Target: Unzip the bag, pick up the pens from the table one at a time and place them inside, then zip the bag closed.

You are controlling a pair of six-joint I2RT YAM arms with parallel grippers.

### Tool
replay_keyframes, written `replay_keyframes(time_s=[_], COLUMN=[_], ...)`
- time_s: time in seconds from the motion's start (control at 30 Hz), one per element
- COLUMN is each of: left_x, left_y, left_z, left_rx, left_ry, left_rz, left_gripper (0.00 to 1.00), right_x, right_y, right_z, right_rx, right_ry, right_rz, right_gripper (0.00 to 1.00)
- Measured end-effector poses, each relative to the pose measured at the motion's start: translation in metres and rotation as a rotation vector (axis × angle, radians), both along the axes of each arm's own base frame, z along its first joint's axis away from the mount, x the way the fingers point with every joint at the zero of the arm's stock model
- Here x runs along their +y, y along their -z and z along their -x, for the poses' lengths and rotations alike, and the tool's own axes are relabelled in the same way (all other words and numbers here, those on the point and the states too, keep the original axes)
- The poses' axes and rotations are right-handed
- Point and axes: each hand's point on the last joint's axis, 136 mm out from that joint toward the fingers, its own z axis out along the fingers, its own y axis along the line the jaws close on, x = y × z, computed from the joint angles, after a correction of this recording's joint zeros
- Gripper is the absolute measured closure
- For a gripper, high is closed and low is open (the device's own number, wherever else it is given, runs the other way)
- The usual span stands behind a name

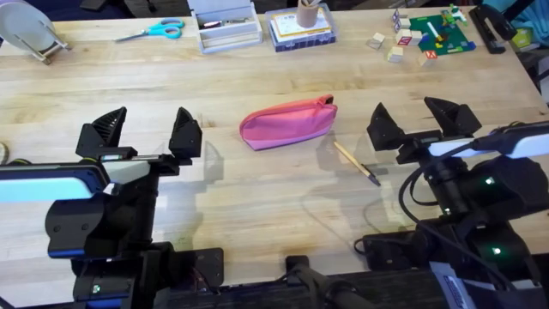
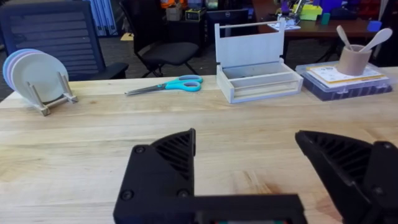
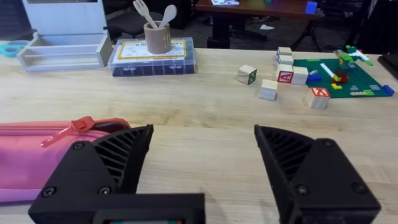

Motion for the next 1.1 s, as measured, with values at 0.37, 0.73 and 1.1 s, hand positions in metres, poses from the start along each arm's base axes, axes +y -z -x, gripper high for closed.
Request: replay_keyframes(time_s=[0.37, 0.73, 1.1], left_x=[0.000, 0.000, -0.002], left_y=[0.000, -0.005, -0.086], left_z=[0.000, 0.006, 0.000], left_rx=[0.002, 0.094, 0.214], left_ry=[0.000, 0.005, 0.026], left_rz=[0.000, -0.090, -0.124], left_gripper=[0.006, 0.007, 0.007], right_x=[0.002, 0.007, 0.009], right_y=[0.000, 0.006, -0.067], right_z=[0.000, 0.010, 0.050], right_rx=[0.001, 0.114, 0.146], right_ry=[-0.007, -0.017, -0.026], right_rz=[-0.061, -0.161, -0.178], right_gripper=[0.003, 0.004, 0.004])
